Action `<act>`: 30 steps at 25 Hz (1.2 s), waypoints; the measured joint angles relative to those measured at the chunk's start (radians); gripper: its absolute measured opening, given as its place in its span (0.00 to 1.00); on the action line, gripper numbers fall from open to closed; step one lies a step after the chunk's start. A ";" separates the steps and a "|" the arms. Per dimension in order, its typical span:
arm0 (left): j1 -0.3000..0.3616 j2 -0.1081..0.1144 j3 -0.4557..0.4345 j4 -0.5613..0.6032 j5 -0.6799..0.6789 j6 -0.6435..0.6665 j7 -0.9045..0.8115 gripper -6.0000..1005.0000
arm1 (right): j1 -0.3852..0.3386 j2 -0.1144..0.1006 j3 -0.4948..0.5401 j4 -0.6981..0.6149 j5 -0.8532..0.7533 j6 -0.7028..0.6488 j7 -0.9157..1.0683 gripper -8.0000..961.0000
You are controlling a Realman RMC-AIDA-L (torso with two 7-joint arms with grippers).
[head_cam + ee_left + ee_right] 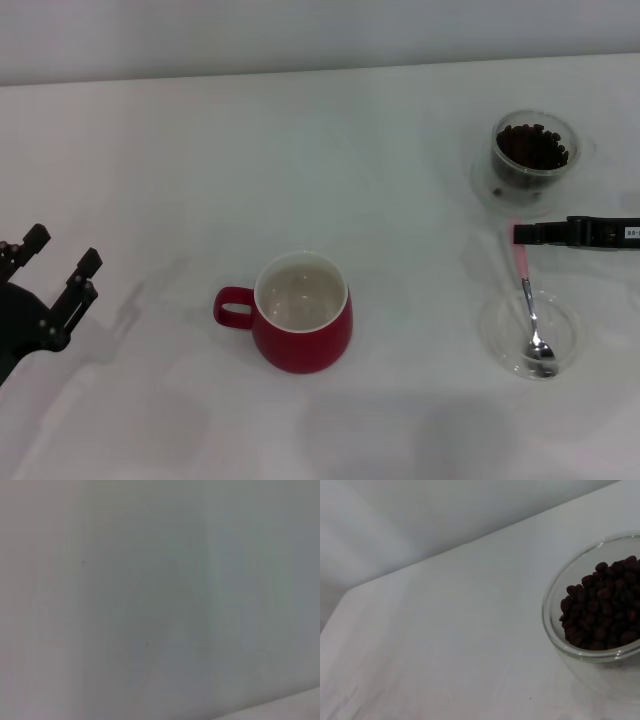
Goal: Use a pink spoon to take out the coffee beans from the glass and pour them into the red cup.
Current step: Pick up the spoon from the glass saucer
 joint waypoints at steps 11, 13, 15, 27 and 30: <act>0.006 -0.001 0.003 -0.001 0.003 -0.007 0.000 0.60 | 0.026 -0.014 -0.084 -0.004 0.000 -0.009 0.017 0.30; 0.006 -0.002 0.003 -0.001 0.003 -0.008 0.000 0.60 | 0.035 -0.014 -0.106 -0.004 0.000 -0.015 0.026 0.35; 0.007 -0.002 0.003 0.000 0.006 -0.009 0.000 0.60 | 0.043 -0.013 -0.121 -0.002 0.000 -0.019 0.034 0.37; 0.011 -0.003 0.003 -0.002 0.006 -0.010 0.000 0.60 | 0.060 -0.010 -0.127 -0.004 -0.040 -0.047 0.085 0.36; 0.012 -0.003 0.003 -0.002 0.005 -0.010 0.000 0.60 | 0.065 -0.006 -0.128 -0.004 -0.049 -0.047 0.087 0.33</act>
